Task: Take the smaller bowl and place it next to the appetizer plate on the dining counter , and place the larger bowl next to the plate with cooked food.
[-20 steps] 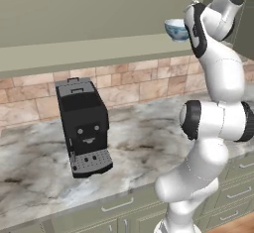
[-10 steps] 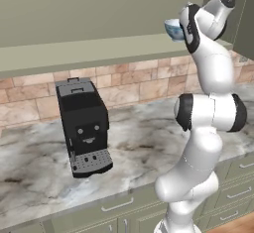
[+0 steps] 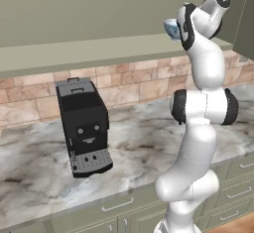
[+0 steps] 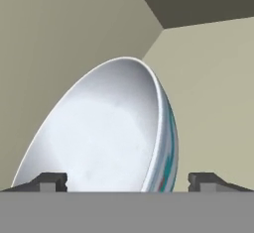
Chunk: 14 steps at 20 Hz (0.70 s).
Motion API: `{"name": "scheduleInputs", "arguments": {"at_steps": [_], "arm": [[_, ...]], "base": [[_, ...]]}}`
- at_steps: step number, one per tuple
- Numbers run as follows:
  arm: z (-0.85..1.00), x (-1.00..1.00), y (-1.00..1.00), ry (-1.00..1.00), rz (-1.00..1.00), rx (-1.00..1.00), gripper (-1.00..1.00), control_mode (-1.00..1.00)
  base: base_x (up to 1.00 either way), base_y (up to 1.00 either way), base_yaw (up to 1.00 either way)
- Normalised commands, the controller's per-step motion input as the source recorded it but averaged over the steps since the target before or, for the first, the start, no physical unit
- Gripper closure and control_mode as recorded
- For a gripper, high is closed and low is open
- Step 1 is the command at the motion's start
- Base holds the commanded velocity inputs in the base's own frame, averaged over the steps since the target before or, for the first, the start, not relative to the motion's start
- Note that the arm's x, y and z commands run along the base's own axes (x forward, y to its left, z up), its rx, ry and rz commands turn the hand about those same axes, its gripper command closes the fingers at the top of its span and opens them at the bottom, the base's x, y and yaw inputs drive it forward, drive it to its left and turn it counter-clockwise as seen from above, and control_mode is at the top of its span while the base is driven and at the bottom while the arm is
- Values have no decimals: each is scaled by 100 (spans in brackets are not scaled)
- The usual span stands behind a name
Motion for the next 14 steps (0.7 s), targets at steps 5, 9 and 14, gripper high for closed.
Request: {"name": "scheduleInputs", "arguments": {"at_steps": [5,9,14], "arm": [[-39,4,0,20,0,0,100,-100],[-51,-22,0,24,0,0,100,-100],[-46,-81,14,14,0,0,100,-100]], "base": [[0,0,0],[0,0,0],[0,0,0]]}}
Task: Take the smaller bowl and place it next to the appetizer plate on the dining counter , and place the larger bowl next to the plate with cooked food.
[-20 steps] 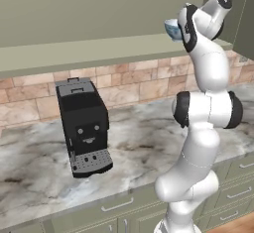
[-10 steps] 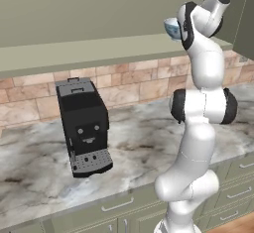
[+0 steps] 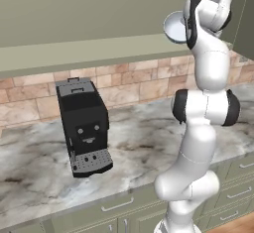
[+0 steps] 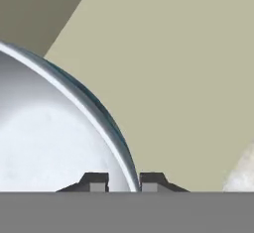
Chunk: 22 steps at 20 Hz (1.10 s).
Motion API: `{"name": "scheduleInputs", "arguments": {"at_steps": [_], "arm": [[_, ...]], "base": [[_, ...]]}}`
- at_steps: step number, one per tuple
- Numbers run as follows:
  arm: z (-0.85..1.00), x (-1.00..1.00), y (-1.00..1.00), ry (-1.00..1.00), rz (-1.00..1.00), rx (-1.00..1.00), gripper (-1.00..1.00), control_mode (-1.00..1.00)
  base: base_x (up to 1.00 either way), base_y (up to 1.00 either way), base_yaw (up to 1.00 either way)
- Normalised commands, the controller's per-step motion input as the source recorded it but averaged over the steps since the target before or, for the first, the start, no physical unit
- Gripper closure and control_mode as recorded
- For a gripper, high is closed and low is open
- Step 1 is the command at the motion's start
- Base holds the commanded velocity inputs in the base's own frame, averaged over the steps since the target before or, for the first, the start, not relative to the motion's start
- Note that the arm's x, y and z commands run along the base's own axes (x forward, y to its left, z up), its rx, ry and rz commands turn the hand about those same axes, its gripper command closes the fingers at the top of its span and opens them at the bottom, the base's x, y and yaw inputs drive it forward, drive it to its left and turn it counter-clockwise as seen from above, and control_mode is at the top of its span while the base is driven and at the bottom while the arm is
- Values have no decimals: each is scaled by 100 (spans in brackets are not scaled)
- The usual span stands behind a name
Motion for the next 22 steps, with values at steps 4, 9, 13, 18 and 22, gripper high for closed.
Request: {"name": "scheduleInputs", "arguments": {"at_steps": [4,9,13,18,22], "arm": [[-21,-100,35,0,0,-2,100,-100],[-20,-100,38,-5,0,-6,100,-100],[-71,-100,63,-28,4,-16,100,-100],[-61,-100,56,-20,5,-9,100,-100],[-20,-100,17,0,4,0,100,-100]], "base": [[0,0,0],[0,0,0],[0,0,0],[0,0,0],[0,0,0]]}}
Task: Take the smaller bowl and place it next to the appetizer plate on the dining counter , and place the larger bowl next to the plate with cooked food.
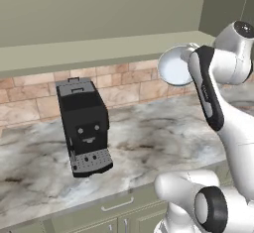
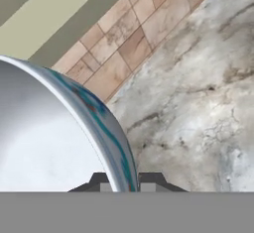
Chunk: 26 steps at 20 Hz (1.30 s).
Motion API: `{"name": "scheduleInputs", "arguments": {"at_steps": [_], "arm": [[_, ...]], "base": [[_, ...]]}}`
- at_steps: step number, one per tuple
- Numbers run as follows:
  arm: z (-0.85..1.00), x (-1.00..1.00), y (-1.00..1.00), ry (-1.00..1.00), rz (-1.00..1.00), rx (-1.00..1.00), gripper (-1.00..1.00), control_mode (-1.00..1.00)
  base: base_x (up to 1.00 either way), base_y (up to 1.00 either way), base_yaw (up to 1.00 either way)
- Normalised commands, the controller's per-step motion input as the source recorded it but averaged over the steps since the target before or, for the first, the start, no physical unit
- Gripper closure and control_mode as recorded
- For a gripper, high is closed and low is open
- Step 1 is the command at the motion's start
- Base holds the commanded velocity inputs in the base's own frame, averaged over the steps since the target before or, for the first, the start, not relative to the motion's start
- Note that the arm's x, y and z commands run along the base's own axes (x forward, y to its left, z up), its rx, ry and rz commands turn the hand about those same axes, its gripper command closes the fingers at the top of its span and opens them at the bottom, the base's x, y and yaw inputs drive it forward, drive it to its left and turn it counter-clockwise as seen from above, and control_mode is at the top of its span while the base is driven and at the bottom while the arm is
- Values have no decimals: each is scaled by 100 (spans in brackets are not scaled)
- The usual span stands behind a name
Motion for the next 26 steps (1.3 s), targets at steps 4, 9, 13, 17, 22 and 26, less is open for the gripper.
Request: {"name": "scheduleInputs", "arguments": {"at_steps": [4,9,13,17,22,26], "arm": [[-15,-100,6,-1,12,0,100,-100],[-2,-97,0,-7,18,0,100,-100],[-15,-62,9,-16,31,0,100,-100],[-1,-12,5,-4,7,0,100,100],[0,0,0,0,0,0,100,100],[0,0,0,0,0,0,100,100]], "base": [[0,0,0],[0,0,0],[0,0,0],[-29,13,16],[-86,15,4],[-100,5,0]]}}
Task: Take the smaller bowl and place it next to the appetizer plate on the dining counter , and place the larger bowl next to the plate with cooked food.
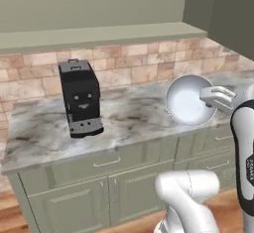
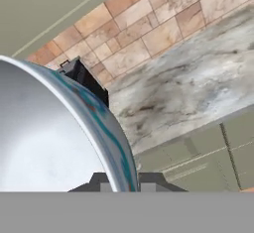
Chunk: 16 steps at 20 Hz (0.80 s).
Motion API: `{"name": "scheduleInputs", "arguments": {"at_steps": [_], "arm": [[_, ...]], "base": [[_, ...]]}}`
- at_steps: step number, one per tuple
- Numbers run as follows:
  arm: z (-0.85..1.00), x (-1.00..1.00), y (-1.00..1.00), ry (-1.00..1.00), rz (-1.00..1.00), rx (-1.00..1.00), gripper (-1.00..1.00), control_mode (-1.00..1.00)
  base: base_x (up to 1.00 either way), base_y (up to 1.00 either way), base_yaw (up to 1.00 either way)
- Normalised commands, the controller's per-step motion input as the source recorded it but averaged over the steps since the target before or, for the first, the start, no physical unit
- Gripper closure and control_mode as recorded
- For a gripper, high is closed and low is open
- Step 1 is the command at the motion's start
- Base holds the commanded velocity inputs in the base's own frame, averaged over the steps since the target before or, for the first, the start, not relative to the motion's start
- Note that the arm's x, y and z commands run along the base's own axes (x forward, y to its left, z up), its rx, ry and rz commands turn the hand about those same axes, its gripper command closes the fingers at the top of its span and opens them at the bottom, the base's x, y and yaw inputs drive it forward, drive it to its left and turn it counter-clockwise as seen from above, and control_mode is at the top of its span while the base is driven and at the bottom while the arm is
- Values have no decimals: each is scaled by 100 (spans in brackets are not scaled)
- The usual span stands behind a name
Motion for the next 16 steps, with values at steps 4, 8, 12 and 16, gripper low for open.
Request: {"name": "scheduleInputs", "arguments": {"at_steps": [4,8,12,16], "arm": [[0,0,0,0,0,0,100,100],[0,0,0,0,0,0,100,100],[0,0,0,0,0,0,100,100],[0,0,0,0,0,0,100,100]], "base": [[-100,0,0],[-100,0,1],[-100,0,4],[-100,0,1]]}}
